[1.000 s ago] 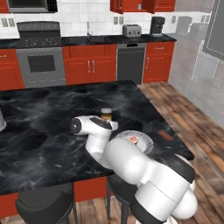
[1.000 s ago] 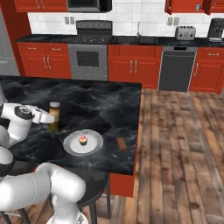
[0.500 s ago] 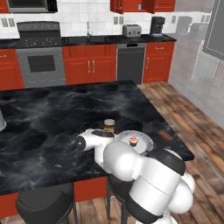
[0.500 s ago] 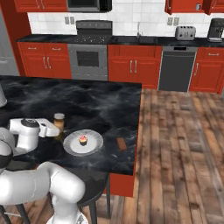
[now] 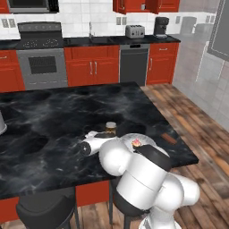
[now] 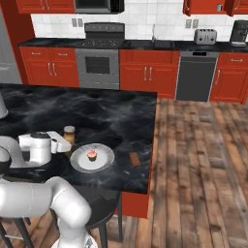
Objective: Take the cinnamon bottle from the cabinet and place it on the dining table, next to the plate with the cupcake. Then take the chocolate from the dining counter and place it on the cupcake plate.
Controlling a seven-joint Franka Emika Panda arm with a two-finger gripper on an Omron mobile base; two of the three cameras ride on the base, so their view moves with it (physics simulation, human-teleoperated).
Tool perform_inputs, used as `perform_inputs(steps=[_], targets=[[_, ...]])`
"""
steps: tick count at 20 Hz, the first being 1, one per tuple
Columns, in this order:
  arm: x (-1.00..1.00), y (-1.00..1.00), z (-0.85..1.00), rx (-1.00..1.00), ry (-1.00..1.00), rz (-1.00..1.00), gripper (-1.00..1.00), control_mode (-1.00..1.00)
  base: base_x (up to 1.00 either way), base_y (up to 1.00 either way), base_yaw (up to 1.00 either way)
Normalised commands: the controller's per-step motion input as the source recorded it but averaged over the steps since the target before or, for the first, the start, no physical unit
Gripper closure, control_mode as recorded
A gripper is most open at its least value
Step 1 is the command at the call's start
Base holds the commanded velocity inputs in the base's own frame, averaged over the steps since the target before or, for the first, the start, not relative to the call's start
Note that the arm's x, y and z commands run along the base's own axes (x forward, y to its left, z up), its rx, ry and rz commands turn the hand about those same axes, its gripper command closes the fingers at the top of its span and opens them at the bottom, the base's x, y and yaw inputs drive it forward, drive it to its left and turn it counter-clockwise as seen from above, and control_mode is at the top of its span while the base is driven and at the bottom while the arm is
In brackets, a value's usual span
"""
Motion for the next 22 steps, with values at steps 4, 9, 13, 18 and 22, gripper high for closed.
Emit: perform_inputs(steps=[4, 9, 13, 18, 22], targets=[[0.05, 0.19, -0.28, 0.00, 0.00, -0.06, 1.00, -1.00, 0.00, 0.00, 0.00], [0.00, 0.29, -0.59, 0.00, 0.00, -0.10, 1.00, -1.00, 0.00, 0.00, 0.00], [-0.06, 0.29, -0.53, 0.00, -0.01, -0.12, 1.00, -1.00, 0.00, 0.00, 0.00], [-0.69, 0.18, -0.41, 0.00, -0.06, -0.11, 1.00, -1.00, 0.00, 0.00, 0.00], [-0.71, 0.09, -0.30, 0.00, -0.11, -0.10, 1.00, -1.00, 0.00, 0.00, 0.00]])
